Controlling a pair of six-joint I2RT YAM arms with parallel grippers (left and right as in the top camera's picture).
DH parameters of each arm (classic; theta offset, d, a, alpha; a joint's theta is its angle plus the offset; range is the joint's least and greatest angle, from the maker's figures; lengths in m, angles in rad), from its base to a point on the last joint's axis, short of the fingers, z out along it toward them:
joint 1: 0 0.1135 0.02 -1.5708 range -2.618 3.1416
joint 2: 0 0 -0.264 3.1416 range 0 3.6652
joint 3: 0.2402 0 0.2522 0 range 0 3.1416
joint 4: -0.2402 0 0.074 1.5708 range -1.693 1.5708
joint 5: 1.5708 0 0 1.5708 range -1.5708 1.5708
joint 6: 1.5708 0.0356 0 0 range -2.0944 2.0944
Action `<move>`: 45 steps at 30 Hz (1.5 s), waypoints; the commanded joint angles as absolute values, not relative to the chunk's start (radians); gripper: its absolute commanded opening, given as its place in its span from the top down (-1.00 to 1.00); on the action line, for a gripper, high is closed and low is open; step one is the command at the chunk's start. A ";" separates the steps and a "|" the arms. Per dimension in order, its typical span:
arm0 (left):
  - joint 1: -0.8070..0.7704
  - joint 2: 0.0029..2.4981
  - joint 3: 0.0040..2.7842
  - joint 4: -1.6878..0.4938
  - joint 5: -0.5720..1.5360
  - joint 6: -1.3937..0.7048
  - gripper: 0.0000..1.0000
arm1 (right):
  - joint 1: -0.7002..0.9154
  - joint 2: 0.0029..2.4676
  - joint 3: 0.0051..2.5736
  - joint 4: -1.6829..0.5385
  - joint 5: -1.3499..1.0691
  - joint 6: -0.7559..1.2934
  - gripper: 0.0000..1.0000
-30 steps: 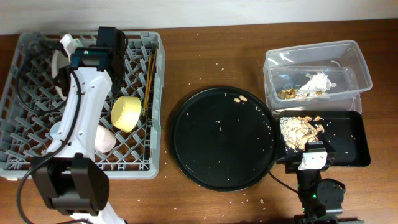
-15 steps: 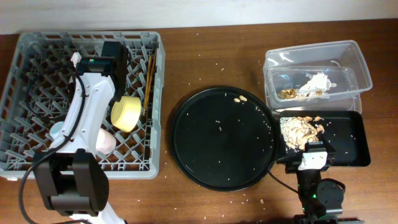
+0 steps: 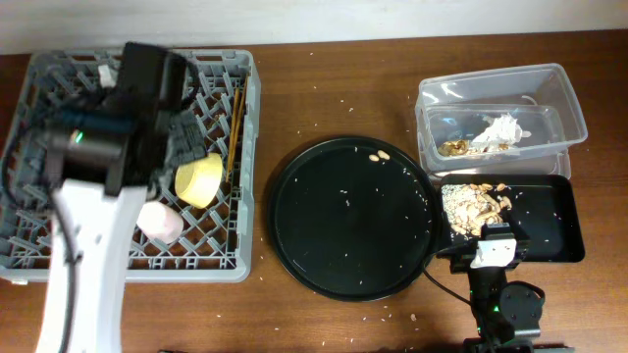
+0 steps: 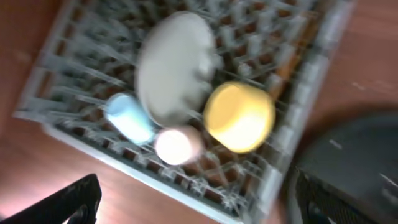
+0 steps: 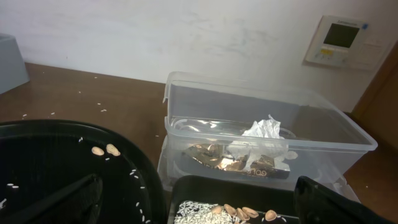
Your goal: Sort waste into correct bins and load items into the dishwasher rack
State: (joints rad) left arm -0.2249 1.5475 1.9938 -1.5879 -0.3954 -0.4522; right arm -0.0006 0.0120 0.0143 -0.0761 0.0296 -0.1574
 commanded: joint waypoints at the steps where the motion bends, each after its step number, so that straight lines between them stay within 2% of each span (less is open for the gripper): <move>1: -0.235 1.485 2.004 -1.663 -0.194 -0.436 -0.98 | -0.007 0.007 0.006 -0.078 0.035 -0.153 -0.97; 9: -0.239 1.426 2.003 -1.665 -0.233 -0.435 -0.98 | -0.007 0.007 0.006 -0.078 0.035 -0.153 -0.97; 11: -0.239 1.413 1.988 -1.567 -0.295 -0.403 -0.98 | -0.007 0.007 0.006 -0.078 0.035 -0.153 -0.97; 13: -0.239 1.373 1.931 -1.383 -0.314 -0.286 -0.99 | -0.007 0.007 0.006 -0.078 0.035 -0.153 -0.97; 16: -0.239 1.230 1.716 -1.061 -0.311 -0.162 -0.99 | -0.007 0.007 0.006 -0.078 0.035 -0.153 -0.97; 21: -0.218 0.944 1.237 -0.690 -0.280 -0.162 -0.98 | -0.007 0.007 0.006 -0.078 0.035 -0.153 -0.97; 29: -0.136 0.533 0.562 -0.282 -0.239 -0.163 -0.99 | -0.007 0.007 0.006 -0.078 0.035 -0.153 -0.97; 35: -0.104 0.215 0.217 -0.122 -0.145 -0.167 -0.98 | -0.007 0.007 0.006 -0.078 0.035 -0.153 -0.97; 42: -0.104 0.007 0.007 -0.063 -0.137 -0.166 -0.99 | -0.007 0.007 0.006 -0.078 0.035 -0.153 -0.97; 45: -0.109 0.005 0.009 -0.067 -0.138 -0.166 -0.99 | -0.007 0.007 0.006 -0.078 0.035 -0.153 -0.97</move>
